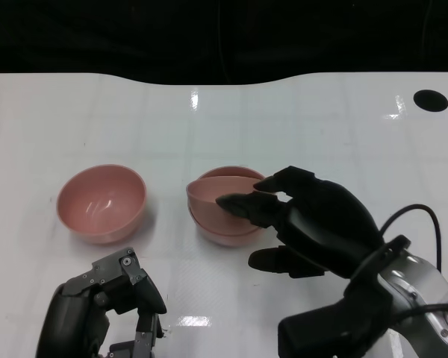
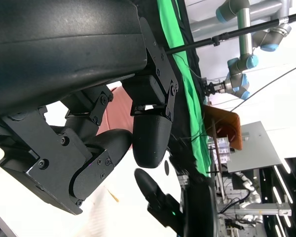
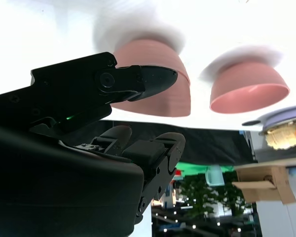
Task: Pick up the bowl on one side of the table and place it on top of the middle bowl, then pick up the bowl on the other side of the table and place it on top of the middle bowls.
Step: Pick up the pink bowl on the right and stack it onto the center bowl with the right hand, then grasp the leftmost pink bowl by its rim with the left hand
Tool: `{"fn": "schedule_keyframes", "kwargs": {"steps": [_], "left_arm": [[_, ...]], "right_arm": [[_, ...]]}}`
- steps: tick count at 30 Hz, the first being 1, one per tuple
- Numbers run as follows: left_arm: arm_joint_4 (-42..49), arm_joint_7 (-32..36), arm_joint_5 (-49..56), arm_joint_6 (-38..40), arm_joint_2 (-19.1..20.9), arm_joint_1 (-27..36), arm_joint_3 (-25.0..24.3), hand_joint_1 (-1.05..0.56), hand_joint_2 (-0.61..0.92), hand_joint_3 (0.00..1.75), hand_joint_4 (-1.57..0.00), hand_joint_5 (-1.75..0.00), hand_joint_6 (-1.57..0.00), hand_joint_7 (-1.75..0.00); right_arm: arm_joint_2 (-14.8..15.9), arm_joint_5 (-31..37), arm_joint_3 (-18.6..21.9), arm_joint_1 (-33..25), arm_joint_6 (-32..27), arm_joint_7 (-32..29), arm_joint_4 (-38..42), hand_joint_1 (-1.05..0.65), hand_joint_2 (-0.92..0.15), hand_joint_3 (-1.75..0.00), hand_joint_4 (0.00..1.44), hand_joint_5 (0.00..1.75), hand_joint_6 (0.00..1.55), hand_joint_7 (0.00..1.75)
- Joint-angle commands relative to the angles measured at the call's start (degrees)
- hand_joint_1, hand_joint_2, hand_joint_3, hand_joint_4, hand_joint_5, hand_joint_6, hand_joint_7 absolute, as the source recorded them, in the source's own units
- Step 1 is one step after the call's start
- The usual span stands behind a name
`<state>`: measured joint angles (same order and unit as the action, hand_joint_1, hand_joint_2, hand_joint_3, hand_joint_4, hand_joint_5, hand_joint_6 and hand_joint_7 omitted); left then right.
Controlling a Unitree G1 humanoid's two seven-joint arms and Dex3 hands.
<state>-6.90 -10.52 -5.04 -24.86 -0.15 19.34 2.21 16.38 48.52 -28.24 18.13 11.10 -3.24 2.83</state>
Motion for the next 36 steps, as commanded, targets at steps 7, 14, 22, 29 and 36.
{"fn": "schedule_keyframes", "kwargs": {"steps": [7, 14, 22, 29, 36], "left_arm": [[2.2, 0.3, 0.7, -2.4, 0.8, -1.1, -0.7, -0.11, 0.34, 1.51, -0.87, -1.70, -0.84, -1.50], [2.7, 0.0, -0.3, -2.1, 0.9, -1.4, -0.7, -0.11, 0.35, 1.50, -0.89, -1.68, -0.85, -1.49], [1.9, -0.5, -2.1, 0.3, 1.4, -1.3, -0.9, -0.13, 0.32, 1.49, -0.89, -1.67, -0.85, -1.47], [0.8, -0.5, -2.3, 1.2, 1.9, -1.1, -1.5, -0.11, 0.32, 1.50, -0.87, -1.68, -0.84, -1.51], [1.8, -1.1, -3.1, -0.3, 3.0, -1.5, -2.9, -0.13, 0.33, 1.44, -0.83, -1.64, -0.81, -1.45]], "right_arm": [[2.6, -3.7, 6.1, -7.8, 0.0, 1.1, -9.7, -0.68, -0.92, -0.39, 0.03, 0.70, 0.32, 0.00], [3.5, -9.1, 10.1, -13.9, 1.7, 2.3, -14.3, -0.64, -0.92, -0.35, 0.07, 0.79, 0.36, 0.03], [3.4, -13.8, 13.5, -19.5, 7.7, 0.4, -14.0, -0.58, -0.92, -0.29, 0.16, 0.87, 0.47, 0.08], [2.4, -18.2, 15.5, -22.7, 15.9, -3.4, -9.6, -0.45, -0.92, -0.20, 0.37, 0.99, 0.65, 0.19], [-0.6, -23.5, 16.8, -23.4, 24.3, -7.0, -2.3, -0.21, -0.85, -0.35, 0.58, 1.23, 0.82, 0.41]]}}
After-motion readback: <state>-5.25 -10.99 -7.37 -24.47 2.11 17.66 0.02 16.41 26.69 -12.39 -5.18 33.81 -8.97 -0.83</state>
